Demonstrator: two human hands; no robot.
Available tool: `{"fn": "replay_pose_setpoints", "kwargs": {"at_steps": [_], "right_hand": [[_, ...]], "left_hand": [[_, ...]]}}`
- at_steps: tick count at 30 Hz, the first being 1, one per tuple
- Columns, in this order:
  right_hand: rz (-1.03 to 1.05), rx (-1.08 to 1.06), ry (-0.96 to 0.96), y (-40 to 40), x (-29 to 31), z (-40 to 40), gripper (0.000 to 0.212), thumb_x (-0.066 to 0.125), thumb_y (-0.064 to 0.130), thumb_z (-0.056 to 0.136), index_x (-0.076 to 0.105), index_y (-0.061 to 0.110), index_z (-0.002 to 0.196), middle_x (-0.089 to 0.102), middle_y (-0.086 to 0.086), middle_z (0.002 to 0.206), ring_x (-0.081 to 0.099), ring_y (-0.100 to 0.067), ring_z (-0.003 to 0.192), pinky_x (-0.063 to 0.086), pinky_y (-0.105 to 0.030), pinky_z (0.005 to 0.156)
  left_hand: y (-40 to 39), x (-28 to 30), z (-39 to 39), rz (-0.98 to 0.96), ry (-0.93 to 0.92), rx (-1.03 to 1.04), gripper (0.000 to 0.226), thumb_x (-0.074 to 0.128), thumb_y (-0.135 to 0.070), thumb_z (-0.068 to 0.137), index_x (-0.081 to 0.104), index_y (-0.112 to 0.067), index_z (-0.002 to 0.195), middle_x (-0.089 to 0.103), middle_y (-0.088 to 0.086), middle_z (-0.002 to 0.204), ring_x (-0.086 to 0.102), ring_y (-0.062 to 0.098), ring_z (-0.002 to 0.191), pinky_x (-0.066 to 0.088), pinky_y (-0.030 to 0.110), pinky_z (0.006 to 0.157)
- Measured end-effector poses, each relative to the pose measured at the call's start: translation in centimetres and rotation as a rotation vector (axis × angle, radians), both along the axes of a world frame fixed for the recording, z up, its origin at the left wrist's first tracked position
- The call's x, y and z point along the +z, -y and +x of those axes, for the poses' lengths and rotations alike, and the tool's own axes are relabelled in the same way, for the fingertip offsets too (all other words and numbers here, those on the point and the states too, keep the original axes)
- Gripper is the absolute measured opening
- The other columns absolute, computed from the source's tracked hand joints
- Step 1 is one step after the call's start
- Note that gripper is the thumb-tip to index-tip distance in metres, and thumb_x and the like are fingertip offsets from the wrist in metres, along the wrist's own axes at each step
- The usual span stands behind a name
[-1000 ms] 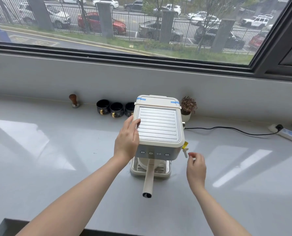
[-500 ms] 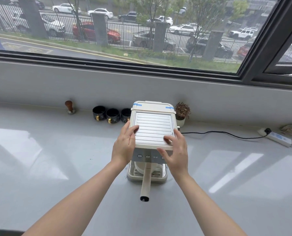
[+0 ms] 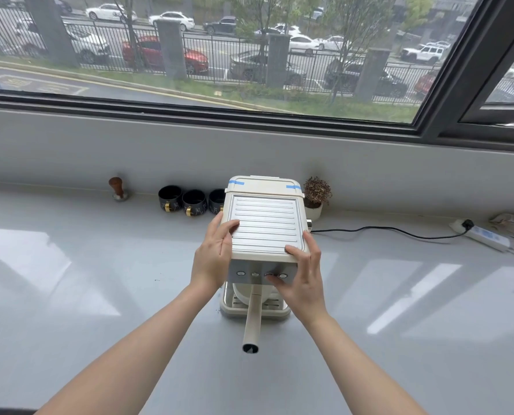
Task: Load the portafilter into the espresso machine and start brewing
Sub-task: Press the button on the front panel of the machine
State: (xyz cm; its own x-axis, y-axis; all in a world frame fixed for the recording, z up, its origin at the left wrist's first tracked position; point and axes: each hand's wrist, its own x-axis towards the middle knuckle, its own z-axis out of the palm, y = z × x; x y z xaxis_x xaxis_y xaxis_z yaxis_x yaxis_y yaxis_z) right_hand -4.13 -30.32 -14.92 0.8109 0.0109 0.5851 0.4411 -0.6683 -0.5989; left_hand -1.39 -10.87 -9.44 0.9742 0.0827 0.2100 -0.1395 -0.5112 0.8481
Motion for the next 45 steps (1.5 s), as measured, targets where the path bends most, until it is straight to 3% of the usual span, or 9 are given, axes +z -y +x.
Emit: {"fn": "replay_pose_setpoints", "kwargs": {"at_steps": [6, 13, 33, 45], "right_hand": [[-0.011, -0.01, 0.012, -0.04, -0.1, 0.01, 0.067, 0.082, 0.032, 0.069, 0.038, 0.027, 0.12, 0.022, -0.007, 0.15, 0.034, -0.034, 0.14, 0.049, -0.051, 0.095], [0.004, -0.018, 0.026, -0.27, -0.02, -0.04, 0.064, 0.079, 0.032, 0.07, 0.039, 0.025, 0.119, 0.023, -0.007, 0.15, 0.037, -0.032, 0.138, 0.05, -0.047, 0.094], [-0.041, 0.013, 0.035, 0.33, -0.27, 0.16, 0.067, 0.08, 0.033, 0.069, 0.038, 0.026, 0.121, 0.022, -0.007, 0.149, 0.034, -0.035, 0.14, 0.052, -0.051, 0.091], [-0.041, -0.008, 0.016, 0.16, 0.13, -0.15, 0.062, 0.075, 0.04, 0.071, 0.039, 0.027, 0.12, 0.023, -0.006, 0.149, 0.04, -0.035, 0.136, 0.054, -0.046, 0.088]], "left_hand": [[0.01, -0.02, -0.01, -0.002, -0.002, 0.002, 0.046, 0.027, -0.035, 0.087, 0.055, -0.033, 0.124, 0.029, -0.013, 0.153, 0.046, 0.008, 0.121, 0.035, 0.027, 0.085], [0.02, 0.11, -0.14, -0.003, -0.008, 0.003, 0.047, 0.027, -0.036, 0.087, 0.055, -0.034, 0.124, 0.029, -0.014, 0.153, 0.041, -0.006, 0.107, 0.034, 0.026, 0.083], [0.12, 0.26, -0.28, 0.0, -0.01, 0.004, 0.047, 0.026, -0.034, 0.086, 0.054, -0.032, 0.124, 0.03, -0.016, 0.152, 0.042, -0.004, 0.105, 0.033, 0.025, 0.081], [-0.16, -0.06, 0.04, -0.007, -0.027, -0.009, 0.045, 0.028, -0.037, 0.087, 0.054, -0.034, 0.124, 0.029, -0.017, 0.152, 0.044, -0.003, 0.109, 0.037, 0.028, 0.084]]}}
